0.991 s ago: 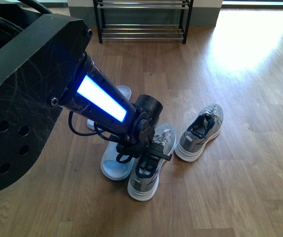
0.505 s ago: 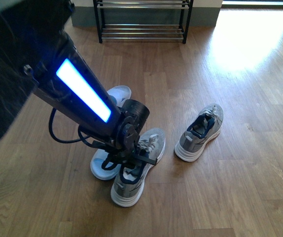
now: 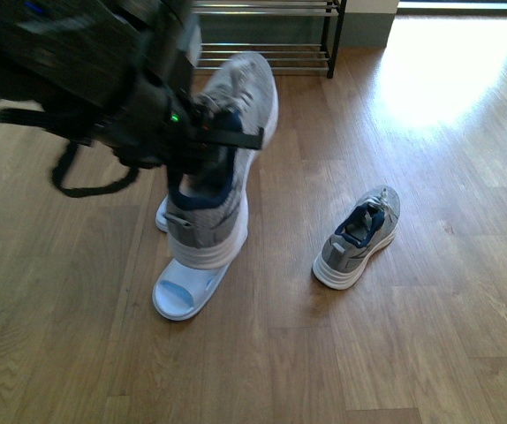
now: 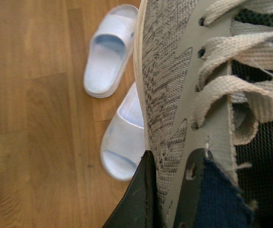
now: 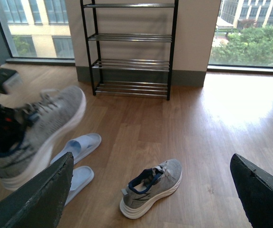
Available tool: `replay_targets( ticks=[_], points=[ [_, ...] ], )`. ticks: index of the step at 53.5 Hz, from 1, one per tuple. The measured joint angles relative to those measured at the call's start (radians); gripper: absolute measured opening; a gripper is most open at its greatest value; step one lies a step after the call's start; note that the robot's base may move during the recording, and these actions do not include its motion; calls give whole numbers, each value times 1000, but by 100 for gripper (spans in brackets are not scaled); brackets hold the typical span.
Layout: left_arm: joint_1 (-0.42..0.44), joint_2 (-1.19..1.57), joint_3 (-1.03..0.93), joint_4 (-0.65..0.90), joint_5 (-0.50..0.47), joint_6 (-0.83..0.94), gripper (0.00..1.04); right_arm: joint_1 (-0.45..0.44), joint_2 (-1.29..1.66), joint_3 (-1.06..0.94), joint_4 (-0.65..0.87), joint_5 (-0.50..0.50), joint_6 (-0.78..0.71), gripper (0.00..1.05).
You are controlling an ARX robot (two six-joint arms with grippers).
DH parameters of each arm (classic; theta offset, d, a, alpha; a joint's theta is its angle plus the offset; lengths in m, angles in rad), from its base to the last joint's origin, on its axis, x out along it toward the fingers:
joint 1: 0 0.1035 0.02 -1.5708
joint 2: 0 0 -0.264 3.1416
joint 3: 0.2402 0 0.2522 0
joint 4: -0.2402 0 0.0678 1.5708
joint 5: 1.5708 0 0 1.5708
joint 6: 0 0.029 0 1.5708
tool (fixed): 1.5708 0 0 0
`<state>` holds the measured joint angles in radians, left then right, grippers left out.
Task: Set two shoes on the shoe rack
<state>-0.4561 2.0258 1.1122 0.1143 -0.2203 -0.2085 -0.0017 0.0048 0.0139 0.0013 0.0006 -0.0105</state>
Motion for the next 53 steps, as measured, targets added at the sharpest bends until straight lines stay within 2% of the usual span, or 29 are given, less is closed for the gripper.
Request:
replay_targets(
  ticks=[16,26,29,33,36,38,40,43,53],
  points=[
    [74,-497,-419,-29,-175,12,2,0,0,0,0,0,0,95],
    [73,-855,-612,-102,-234,36,2,0,0,0,0,0,0,95],
    [64,-958,-654,-140,-277,43,2,0,0,0,0,0,0,95],
    [40,-1152,-726,-246,-365,40,2,0,0,0,0,0,0,95],
    [-24,-1366,-799,-355,-503,72,2,0,0,0,0,0,0,95],
    [-66,-1504,-849,-371,-582,98,2,0,0,0,0,0,0,95],
    [-81,-1594,-876,-371,-610,113,2,0,0,0,0,0,0,95],
    [-90,-1682,-888,-371,-623,127,2,0,0,0,0,0,0,95],
    [-92,-1691,-888,-370,-626,127,2,0,0,0,0,0,0,95]
  ],
)
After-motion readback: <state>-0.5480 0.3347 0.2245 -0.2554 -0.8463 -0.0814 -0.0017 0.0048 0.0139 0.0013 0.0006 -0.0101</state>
